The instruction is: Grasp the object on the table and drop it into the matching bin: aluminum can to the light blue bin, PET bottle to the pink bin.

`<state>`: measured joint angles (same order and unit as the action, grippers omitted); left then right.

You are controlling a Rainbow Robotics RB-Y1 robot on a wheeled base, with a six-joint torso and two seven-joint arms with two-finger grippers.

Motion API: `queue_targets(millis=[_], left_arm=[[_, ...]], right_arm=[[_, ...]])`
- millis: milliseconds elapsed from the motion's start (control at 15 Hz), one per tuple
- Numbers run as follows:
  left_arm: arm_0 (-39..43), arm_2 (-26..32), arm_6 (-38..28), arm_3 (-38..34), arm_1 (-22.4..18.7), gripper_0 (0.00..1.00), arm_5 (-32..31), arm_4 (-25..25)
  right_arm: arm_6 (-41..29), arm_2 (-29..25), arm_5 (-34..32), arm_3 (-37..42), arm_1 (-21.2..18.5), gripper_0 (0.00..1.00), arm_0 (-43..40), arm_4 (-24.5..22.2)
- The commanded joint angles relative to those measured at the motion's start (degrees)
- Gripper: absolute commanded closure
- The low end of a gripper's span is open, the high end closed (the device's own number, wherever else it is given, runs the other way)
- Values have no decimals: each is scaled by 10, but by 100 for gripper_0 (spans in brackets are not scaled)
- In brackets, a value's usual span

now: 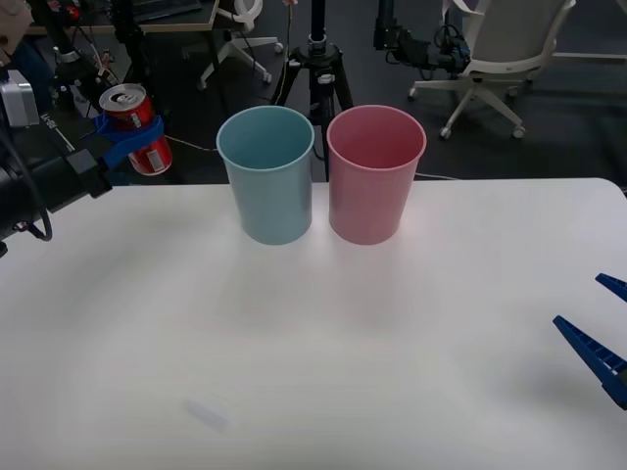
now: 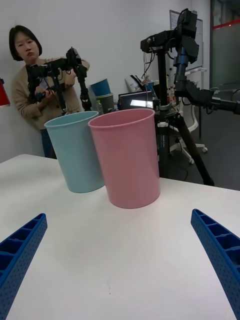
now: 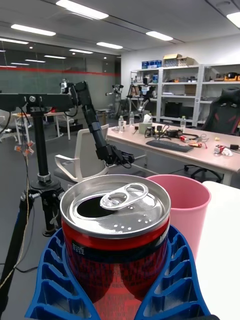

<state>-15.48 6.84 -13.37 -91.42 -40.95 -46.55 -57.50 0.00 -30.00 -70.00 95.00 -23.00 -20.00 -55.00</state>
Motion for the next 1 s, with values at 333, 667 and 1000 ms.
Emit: queue_targets(millis=[333, 667, 1000], left_arm=[[-154, -139, 2, 128, -44, 100, 68, 55], [-264, -227, 18, 233, -23, 100, 81, 92], [-297, -226, 31, 268, 44, 100, 107, 30]], right_arm=[[0, 0, 0, 0, 0, 0, 0, 0], [0, 0, 0, 0, 0, 0, 0, 0], [0, 0, 0, 0, 0, 0, 0, 0]])
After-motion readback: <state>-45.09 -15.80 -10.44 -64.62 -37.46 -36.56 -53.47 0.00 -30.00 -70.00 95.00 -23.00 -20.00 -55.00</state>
